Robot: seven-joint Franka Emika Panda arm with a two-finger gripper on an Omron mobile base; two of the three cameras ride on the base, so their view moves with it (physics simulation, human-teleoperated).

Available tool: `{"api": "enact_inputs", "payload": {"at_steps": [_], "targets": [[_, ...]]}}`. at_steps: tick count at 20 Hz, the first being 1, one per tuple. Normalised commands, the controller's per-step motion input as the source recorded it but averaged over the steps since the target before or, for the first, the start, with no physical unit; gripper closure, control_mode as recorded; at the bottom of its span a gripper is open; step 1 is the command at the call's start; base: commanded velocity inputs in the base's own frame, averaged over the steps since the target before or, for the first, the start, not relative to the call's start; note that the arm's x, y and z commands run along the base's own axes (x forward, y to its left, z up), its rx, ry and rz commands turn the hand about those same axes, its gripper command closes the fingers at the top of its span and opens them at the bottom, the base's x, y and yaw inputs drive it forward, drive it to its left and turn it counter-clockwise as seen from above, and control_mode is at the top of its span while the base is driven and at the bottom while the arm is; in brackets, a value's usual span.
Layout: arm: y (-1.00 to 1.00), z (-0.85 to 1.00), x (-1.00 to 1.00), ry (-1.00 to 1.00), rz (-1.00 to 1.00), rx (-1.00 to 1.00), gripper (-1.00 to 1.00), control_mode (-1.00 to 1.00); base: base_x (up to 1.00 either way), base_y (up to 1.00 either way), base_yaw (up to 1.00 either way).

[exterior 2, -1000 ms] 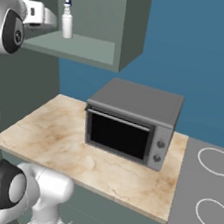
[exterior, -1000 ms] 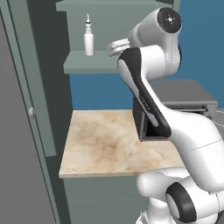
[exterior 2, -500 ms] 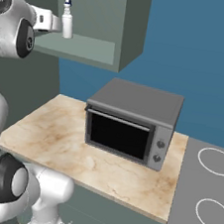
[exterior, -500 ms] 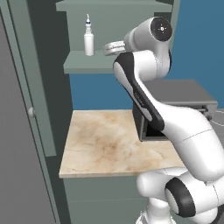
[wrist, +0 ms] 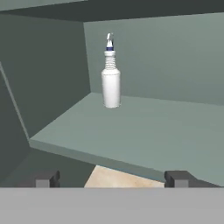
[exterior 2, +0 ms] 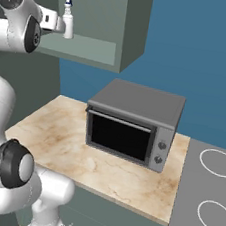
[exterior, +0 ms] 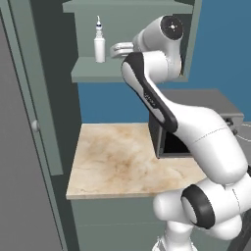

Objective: Move the cutting board and knife to the sink. Then move spray from the cabinet to the counter.

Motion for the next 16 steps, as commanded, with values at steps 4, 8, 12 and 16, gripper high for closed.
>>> {"api": "enact_inputs", "payload": {"at_steps": [4,8,12,16], "targets": [[0.09,0.0,0.29,0.04,0.0,0.0,-1.0,-1.0,0.0,0.0,0.0],[0.05,-0.06,0.26,0.0,0.0,0.0,-1.0,-1.0,0.0,0.0,0.0],[0.0,-0.13,0.33,0.0,0.0,0.0,-1.0,-1.0,0.0,0.0,0.0],[0.02,-0.21,0.3,-0.01,0.0,0.0,-1.0,-1.0,0.0,0.0,0.0]]}}
